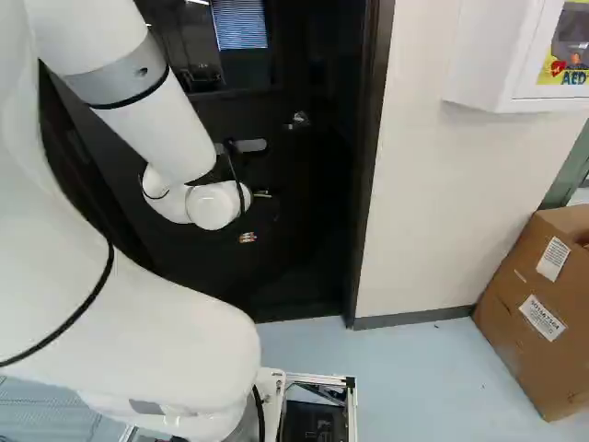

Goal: Open the door and move inside

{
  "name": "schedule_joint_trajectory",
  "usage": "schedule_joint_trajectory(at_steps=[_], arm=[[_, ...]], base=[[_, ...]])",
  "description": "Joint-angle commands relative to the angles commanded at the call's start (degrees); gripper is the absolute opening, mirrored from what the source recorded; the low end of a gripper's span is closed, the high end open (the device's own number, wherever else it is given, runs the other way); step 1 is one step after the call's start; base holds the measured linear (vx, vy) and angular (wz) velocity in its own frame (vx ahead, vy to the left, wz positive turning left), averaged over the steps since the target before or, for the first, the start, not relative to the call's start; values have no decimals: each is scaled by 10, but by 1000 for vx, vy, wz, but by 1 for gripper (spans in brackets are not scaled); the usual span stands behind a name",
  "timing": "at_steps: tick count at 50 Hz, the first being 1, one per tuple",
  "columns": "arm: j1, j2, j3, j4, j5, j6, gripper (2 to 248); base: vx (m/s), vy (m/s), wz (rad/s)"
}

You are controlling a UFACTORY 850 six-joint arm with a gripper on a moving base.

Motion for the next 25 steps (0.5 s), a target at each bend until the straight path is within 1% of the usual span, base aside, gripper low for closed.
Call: schedule_joint_trajectory(at_steps=[25], arm=[[0, 0, 0, 0, 0, 0, 247]], base=[[86, 34, -10]])
